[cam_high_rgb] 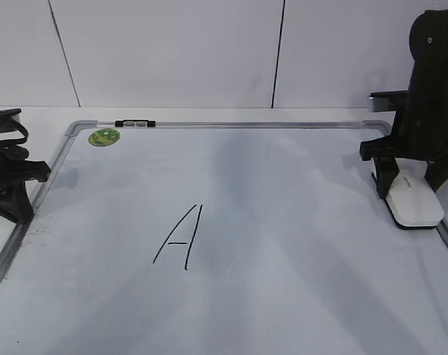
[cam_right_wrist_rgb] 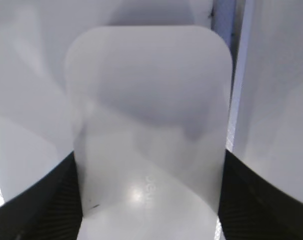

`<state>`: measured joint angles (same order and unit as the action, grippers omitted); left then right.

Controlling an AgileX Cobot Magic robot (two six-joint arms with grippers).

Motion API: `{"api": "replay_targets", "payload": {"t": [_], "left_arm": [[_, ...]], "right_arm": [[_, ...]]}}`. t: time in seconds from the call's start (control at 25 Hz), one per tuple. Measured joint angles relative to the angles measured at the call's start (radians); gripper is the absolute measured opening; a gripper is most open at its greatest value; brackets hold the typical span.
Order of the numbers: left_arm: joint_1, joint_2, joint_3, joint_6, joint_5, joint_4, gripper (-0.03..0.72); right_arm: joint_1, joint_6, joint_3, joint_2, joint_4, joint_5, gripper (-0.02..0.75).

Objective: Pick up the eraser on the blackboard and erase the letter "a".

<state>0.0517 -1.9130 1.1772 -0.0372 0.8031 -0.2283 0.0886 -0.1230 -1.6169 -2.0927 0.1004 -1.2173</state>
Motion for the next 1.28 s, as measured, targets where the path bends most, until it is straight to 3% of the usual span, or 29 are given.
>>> {"api": "replay_targets", "payload": {"t": [1.28], "left_arm": [[0.000, 0.000, 0.000, 0.000, -0.003, -0.006, 0.050]], "right_arm": [[0.000, -0.026, 0.000, -0.003, 0.007, 0.002, 0.561]]}}
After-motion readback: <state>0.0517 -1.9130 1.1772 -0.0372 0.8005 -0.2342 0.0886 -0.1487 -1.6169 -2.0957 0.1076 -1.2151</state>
